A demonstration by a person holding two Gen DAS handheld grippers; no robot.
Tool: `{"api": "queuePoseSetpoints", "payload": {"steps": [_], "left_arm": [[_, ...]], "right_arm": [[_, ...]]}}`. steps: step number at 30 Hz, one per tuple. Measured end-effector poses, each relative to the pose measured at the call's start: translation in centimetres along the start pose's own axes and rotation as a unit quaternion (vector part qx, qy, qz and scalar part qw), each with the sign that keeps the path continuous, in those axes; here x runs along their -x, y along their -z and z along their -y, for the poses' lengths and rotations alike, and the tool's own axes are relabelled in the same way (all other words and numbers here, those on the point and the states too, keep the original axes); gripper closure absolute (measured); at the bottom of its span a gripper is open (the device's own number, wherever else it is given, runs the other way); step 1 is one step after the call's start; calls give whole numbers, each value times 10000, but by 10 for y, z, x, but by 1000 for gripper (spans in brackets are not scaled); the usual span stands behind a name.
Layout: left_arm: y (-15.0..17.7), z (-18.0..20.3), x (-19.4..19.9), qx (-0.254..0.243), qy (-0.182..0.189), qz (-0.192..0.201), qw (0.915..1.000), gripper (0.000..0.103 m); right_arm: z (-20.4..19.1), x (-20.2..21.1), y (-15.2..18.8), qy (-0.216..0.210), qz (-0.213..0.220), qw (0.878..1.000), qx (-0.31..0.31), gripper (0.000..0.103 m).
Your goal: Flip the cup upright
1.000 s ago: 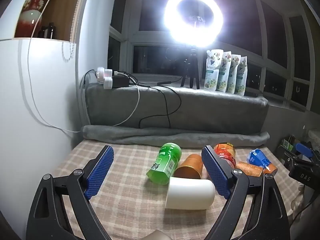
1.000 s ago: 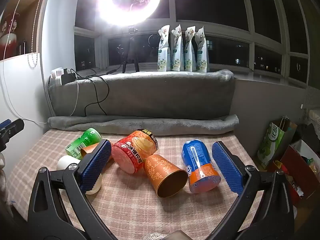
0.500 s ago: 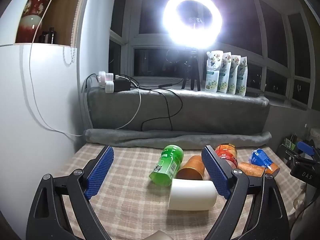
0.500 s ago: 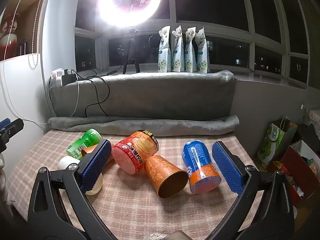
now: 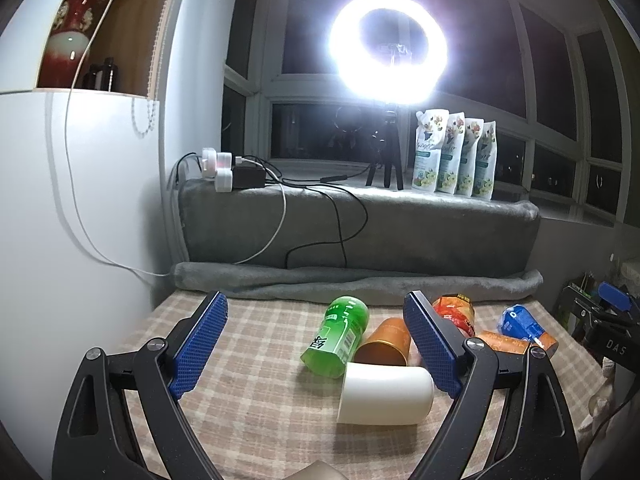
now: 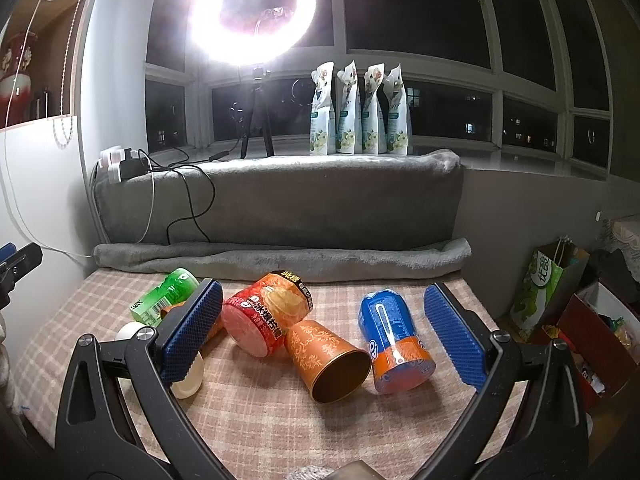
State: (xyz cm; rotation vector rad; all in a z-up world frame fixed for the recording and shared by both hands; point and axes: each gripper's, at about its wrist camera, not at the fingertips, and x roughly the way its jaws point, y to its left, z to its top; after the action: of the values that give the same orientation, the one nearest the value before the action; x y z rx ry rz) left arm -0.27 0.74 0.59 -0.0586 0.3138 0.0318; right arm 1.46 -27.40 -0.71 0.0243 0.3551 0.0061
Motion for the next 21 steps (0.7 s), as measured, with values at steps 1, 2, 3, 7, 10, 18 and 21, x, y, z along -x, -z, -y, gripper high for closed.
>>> {"api": "queuePoseSetpoints", "payload": {"steps": [1, 2, 3, 7, 10, 18, 21], "left_arm": [[0, -1, 0, -5, -3, 7, 10000, 13], [0, -1, 0, -9, -1, 10, 10000, 13], [1, 0, 1, -9, -2, 10, 10000, 13], [1, 1, 1, -2, -10, 11, 10000, 13], [2, 1, 2, -7, -12, 17, 10000, 13], [2, 2, 1, -4, -27, 16, 10000, 13], [2, 2, 1, -8, -26, 13, 10000, 13]], "right_arm": [[-1, 0, 0, 3, 11, 10000, 5, 1], [0, 0, 0, 3, 21, 10000, 4, 1], [0, 0, 0, -1, 16, 10000, 4, 1], [-1, 0, -2, 20, 42, 10000, 6, 1], [0, 0, -3, 24, 50, 10000, 21, 1], [-2, -1, -5, -5, 40, 10000, 72, 0], [-3, -1, -4, -14, 45, 10000, 77, 0]]}}
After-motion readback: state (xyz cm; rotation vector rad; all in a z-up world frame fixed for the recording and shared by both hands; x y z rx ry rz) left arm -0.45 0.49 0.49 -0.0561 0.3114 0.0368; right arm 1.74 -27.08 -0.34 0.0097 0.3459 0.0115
